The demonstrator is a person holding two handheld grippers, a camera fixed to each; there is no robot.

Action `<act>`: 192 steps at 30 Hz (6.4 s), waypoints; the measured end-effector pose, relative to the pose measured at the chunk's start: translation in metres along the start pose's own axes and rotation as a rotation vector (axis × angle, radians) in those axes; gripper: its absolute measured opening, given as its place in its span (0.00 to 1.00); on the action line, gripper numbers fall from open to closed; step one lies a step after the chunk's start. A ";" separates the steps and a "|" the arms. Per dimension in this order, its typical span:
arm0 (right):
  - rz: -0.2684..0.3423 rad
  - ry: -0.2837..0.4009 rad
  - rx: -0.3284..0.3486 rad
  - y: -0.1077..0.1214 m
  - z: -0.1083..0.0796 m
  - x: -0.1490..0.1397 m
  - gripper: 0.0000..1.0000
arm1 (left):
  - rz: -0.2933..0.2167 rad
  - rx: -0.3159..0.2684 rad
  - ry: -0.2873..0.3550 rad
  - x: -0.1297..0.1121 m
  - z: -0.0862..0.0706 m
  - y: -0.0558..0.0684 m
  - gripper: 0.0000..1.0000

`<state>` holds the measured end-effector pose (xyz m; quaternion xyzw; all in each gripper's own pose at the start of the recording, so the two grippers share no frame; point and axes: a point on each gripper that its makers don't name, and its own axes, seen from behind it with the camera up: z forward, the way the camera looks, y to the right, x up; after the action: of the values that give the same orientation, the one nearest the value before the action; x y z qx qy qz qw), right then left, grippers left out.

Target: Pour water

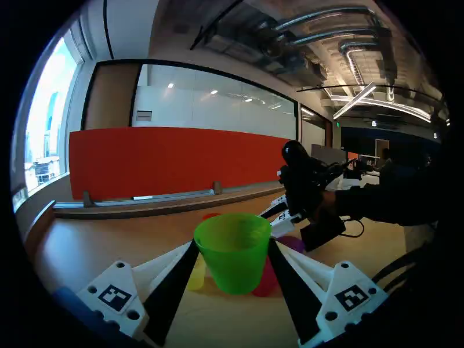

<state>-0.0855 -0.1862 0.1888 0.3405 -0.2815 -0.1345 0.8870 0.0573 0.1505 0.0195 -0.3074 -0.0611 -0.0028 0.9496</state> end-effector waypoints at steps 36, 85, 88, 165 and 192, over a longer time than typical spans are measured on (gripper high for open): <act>-0.013 0.404 -0.023 -0.083 -0.153 0.092 0.91 | 0.049 -0.031 0.000 0.013 -0.038 0.030 0.86; -0.333 0.491 0.033 -0.156 -0.210 0.119 0.91 | 0.103 -0.211 -0.006 0.022 -0.039 0.074 0.86; -0.362 0.489 0.035 -0.160 -0.210 0.121 0.91 | 0.105 -0.220 -0.010 0.021 -0.039 0.077 0.86; -1.048 0.441 -0.046 -0.201 -0.201 0.163 0.91 | 0.123 -0.270 -0.021 0.020 -0.031 0.100 0.86; -1.162 0.445 -0.080 -0.203 -0.196 0.173 0.91 | 0.123 -0.267 -0.016 0.020 -0.031 0.098 0.86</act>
<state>0.1598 -0.3062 0.0019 0.4245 0.1465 -0.5316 0.7182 0.0845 0.2127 -0.0603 -0.4343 -0.0487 0.0500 0.8980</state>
